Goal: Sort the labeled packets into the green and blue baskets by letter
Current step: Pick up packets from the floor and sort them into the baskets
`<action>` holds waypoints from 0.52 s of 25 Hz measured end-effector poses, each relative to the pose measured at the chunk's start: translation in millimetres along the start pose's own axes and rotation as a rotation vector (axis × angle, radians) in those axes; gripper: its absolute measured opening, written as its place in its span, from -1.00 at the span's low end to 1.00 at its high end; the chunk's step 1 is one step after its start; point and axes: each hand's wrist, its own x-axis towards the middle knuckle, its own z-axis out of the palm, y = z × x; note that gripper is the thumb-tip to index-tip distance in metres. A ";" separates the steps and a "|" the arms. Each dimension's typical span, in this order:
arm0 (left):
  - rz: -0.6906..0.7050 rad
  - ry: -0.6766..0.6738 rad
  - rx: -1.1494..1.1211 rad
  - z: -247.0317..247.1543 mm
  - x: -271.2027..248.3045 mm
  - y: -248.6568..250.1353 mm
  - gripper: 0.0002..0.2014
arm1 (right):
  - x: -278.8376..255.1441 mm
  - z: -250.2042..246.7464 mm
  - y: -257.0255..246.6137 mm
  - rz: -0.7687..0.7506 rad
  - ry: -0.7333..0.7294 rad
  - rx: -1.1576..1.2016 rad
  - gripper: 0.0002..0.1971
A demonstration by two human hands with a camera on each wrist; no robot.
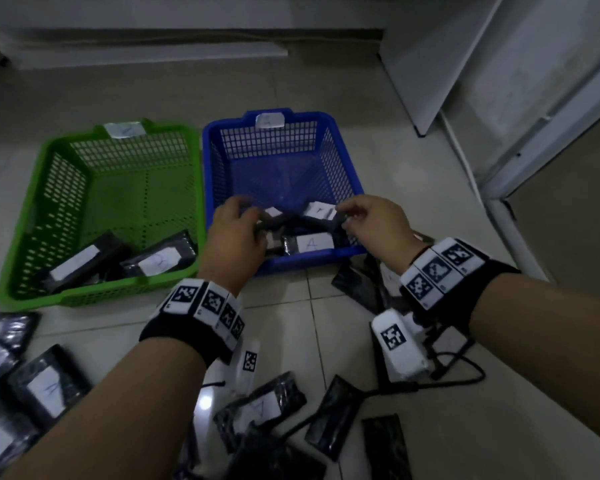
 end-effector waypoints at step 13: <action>0.446 -0.574 0.134 92.4 -49.3 97.0 -0.46 | -157.2 -20.6 105.5 0.126 -0.287 -0.329 -0.37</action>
